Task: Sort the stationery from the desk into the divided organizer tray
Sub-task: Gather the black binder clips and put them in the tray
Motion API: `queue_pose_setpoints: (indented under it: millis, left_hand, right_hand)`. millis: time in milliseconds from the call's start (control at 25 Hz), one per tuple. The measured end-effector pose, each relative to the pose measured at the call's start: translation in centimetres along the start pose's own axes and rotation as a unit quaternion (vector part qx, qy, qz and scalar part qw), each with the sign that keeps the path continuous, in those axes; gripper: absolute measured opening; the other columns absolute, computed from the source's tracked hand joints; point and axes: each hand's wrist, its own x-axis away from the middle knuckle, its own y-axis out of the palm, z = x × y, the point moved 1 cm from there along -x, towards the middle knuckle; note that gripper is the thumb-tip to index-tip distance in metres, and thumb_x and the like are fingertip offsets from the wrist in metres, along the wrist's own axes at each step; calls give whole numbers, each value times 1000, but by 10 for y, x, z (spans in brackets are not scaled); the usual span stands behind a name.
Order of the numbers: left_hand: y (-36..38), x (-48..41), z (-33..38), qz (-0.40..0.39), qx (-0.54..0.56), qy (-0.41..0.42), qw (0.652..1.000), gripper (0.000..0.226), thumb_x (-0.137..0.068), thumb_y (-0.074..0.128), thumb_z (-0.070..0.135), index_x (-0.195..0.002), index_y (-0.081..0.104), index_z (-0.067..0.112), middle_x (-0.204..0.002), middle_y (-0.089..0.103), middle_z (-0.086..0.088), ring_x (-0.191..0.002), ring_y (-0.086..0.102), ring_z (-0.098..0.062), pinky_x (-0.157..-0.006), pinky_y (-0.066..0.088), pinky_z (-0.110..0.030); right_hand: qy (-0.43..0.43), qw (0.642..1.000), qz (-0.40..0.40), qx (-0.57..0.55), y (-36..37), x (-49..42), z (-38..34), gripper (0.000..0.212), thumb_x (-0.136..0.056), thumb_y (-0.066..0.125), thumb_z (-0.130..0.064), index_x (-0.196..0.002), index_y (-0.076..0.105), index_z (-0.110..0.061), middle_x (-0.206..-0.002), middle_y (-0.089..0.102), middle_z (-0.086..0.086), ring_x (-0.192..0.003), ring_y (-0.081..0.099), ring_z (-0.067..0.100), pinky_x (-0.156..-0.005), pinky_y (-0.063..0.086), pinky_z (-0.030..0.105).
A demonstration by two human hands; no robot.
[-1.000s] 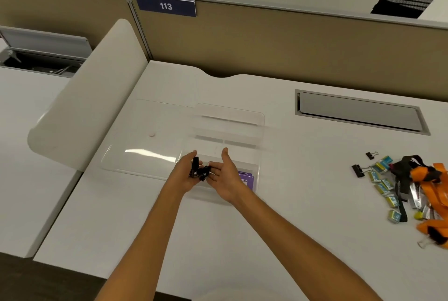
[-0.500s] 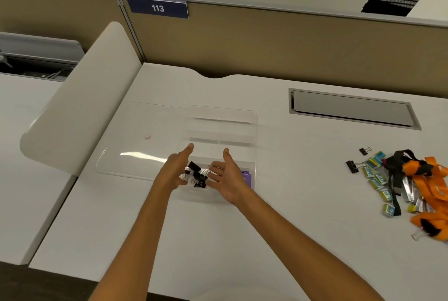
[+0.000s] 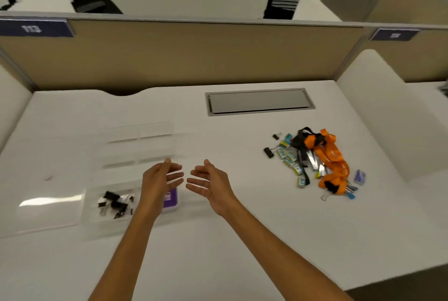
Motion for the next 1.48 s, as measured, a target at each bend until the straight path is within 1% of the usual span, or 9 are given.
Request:
queue_pose_setpoints:
  millis: [240,400,600,760,880,1080,1200,1360,1480]
  left_hand:
    - [116,6,-22,-69,30,-11,997,37,-100,52,32,-105,66,-2,-104,73,-15,-94,73,-28,-82,60,-42]
    - [185,10,-40,-109,5,-28,994,33,-98,56,32,-104,68,1,-101,74,-13,-93,73,-27,-76,61,-37]
    - [248,8,-65,-131,-45,-43,989,25,-97,59,26,-101,69,3,-102,74,-12,-92,73,-25,-85,60,-41]
    - [276,-1,-82,-132,-108,-31,985,17,-95,62,23,-102,70,10,-101,74,-7,-93,72,-22,-91,58,-41]
    - [285,-9,-92,-103,-183,-6,978,16,-93,65,27,-103,69,15,-100,72,-4,-91,70,-20,-92,56,-41]
    - [286,-19,-96,-65,-246,39,966,13,-90,67,26,-100,66,18,-99,70,-1,-93,67,-23,-85,56,-37]
    - [287,-26,-98,-56,-258,45,964,16,-89,70,22,-103,64,16,-100,69,-1,-93,67,-23,-87,55,-37]
    - [290,-31,-95,-44,-283,70,955,22,-87,70,11,-107,60,13,-106,66,-4,-86,64,-17,-86,55,-36]
    - [297,-40,-88,-38,-309,97,945,36,-85,72,7,-117,56,9,-115,60,-9,-76,59,-11,-75,48,-22]
  right_hand:
    - [-24,997,52,-45,-107,2,-33,40,-98,54,-34,-108,64,4,-110,68,22,-94,72,34,-84,59,47]
    - [-43,993,92,-65,-179,4,-48,35,-96,57,-29,-107,65,3,-111,67,23,-93,72,34,-83,60,46]
    - [-86,977,196,-3,-261,6,-62,19,-92,63,-21,-102,67,-5,-105,69,16,-86,72,29,-72,62,36]
    - [-149,907,361,158,-323,8,-65,13,-85,73,-18,-95,68,-11,-96,69,5,-82,66,17,-66,60,29]
    - [-166,847,454,223,-353,6,-63,23,-77,81,-20,-89,62,-14,-91,66,4,-83,64,21,-70,57,28]
    - [-165,806,461,334,-360,-5,-55,50,-73,84,-26,-112,56,-14,-115,55,10,-103,56,24,-81,51,30]
    - [-172,788,474,353,-358,-5,-54,54,-73,84,-24,-116,53,-13,-122,50,13,-109,56,28,-85,53,34]
    - [-161,801,455,355,-363,-6,-53,48,-80,78,-22,-121,54,-12,-127,48,15,-112,57,31,-89,53,38]
    - [-156,811,446,346,-369,-4,-55,41,-82,76,-14,-118,57,-9,-124,51,17,-109,59,32,-90,52,37]
